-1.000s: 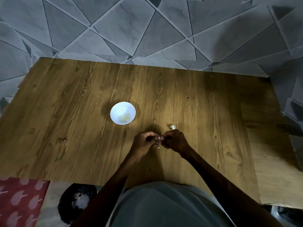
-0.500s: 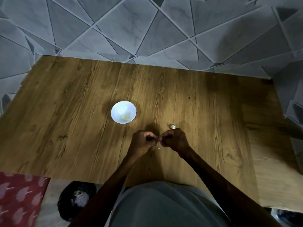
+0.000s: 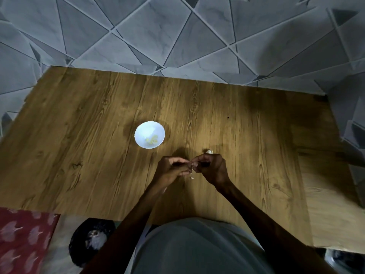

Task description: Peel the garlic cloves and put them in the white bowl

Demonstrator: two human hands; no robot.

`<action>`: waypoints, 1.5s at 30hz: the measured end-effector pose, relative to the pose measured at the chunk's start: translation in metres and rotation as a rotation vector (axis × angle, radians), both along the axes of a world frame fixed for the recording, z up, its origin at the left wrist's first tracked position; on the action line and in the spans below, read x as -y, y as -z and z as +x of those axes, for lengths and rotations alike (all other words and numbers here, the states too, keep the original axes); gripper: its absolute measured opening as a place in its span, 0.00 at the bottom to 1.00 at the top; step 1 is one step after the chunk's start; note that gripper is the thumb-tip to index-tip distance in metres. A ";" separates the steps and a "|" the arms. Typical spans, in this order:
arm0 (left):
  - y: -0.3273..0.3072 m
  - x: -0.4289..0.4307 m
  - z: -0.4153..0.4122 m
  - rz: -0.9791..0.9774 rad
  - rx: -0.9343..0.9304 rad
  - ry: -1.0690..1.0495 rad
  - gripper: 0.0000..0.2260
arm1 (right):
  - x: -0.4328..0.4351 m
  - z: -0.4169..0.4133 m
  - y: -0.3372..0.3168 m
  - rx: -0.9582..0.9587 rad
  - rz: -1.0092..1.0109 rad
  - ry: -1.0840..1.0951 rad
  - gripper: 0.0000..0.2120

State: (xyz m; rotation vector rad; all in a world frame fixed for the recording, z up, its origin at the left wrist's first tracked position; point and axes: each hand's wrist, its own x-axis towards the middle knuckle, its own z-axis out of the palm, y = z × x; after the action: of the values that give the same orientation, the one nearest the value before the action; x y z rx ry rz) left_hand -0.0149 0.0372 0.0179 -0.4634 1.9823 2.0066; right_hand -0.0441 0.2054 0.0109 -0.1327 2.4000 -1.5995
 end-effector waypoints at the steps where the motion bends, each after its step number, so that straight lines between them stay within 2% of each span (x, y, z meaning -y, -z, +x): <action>1: 0.000 0.000 0.000 -0.004 -0.001 -0.008 0.09 | 0.001 0.000 0.000 -0.017 0.010 -0.004 0.03; 4: -0.002 -0.002 0.000 -0.089 -0.033 -0.033 0.05 | 0.004 0.001 -0.001 -0.023 0.008 0.014 0.04; 7: 0.000 -0.003 0.000 -0.315 -0.172 0.041 0.03 | 0.006 0.000 -0.001 -0.021 -0.019 0.042 0.04; 9: 0.000 -0.005 0.000 -0.351 -0.195 0.060 0.03 | 0.007 -0.001 -0.001 -0.008 -0.028 0.054 0.05; 13: -0.001 -0.009 -0.001 -0.287 -0.150 0.029 0.04 | 0.005 -0.002 -0.003 0.033 -0.090 0.064 0.06; 16: 0.001 -0.007 -0.002 -0.162 -0.104 0.004 0.05 | 0.001 -0.003 -0.002 0.061 -0.145 0.054 0.06; 19: -0.001 -0.004 -0.003 -0.071 -0.064 0.006 0.04 | -0.002 -0.005 0.000 0.042 -0.140 0.028 0.06; 24: -0.006 0.000 -0.010 0.051 0.023 0.025 0.08 | -0.003 -0.009 0.000 0.041 -0.148 0.019 0.06; 30: -0.010 0.001 -0.013 0.196 0.117 0.018 0.08 | -0.009 -0.012 -0.003 0.000 -0.215 -0.051 0.07; 32: -0.012 0.000 -0.014 0.163 0.090 0.021 0.08 | -0.010 -0.012 -0.003 0.001 -0.225 -0.047 0.07; 37: -0.016 -0.004 -0.018 -0.081 -0.034 0.053 0.02 | -0.010 -0.013 -0.002 -0.004 -0.181 -0.019 0.06; 41: -0.018 -0.003 -0.020 -0.227 -0.107 0.112 0.02 | -0.009 -0.014 -0.002 0.010 -0.111 -0.022 0.06; 45: -0.022 -0.004 -0.020 -0.291 -0.099 0.123 0.04 | -0.007 -0.013 -0.004 -0.013 -0.081 -0.030 0.05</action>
State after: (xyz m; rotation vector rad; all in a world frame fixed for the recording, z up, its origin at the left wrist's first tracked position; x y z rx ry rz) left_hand -0.0348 0.0414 0.0397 -0.2986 2.3156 1.7056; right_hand -0.0571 0.2120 0.0152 -0.1937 2.3326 -1.6877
